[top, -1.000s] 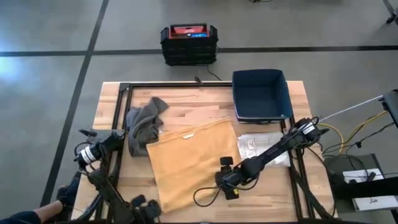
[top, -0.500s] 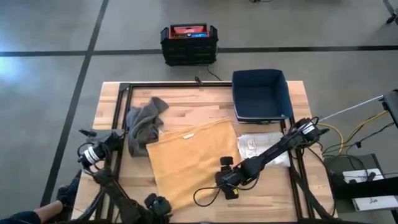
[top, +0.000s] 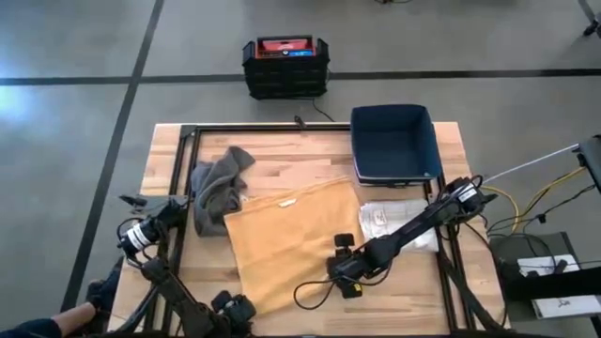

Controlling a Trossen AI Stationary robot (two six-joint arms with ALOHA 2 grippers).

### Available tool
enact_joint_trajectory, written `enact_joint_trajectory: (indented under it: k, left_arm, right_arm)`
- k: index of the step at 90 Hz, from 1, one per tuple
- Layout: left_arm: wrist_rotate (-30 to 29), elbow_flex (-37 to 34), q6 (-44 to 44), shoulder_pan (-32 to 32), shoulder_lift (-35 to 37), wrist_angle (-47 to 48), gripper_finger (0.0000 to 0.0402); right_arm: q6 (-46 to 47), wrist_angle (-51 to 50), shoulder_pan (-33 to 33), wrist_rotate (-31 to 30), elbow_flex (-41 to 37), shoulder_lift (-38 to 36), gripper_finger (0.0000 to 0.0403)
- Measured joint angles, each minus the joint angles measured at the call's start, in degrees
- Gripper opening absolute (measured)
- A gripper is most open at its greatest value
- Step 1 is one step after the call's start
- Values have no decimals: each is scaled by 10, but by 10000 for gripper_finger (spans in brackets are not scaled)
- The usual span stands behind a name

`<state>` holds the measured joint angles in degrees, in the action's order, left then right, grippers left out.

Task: Fold towel
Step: Fold the yellow towel

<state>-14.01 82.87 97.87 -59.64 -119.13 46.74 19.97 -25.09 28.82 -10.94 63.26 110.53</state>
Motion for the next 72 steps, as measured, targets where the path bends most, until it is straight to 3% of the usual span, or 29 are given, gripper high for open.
enact_joint_trajectory:
  k: [9, 19, 23, 30, 39, 53, 72]
  left_arm:
    - [31, 1, 37, -16, 8, 42, 74]
    - [26, -1, 80, -29, 16, 62, 74]
    - [-8, -3, 76, -31, 19, 37, 74]
    - [-124, -2, 26, -32, 22, -53, 74]
    - [-179, -2, -27, -19, 23, -103, 74]
    - [-195, -3, -82, 11, 3, -112, 74]
    - [-174, -2, -85, 44, -6, -56, 74]
  right_arm:
    - [0, -6, 0, 0, 0, -1, 108]
    - [0, -3, 0, 2, 0, -1, 101]
    - [0, -1, 0, 2, -1, -1, 99]
    - [-3, -2, 0, 4, 3, 0, 96]
    - [-7, -3, 0, 4, 10, 1, 94]
    - [-8, 2, -1, 3, 13, 2, 96]
    - [-5, 2, -1, 4, 13, 2, 92]
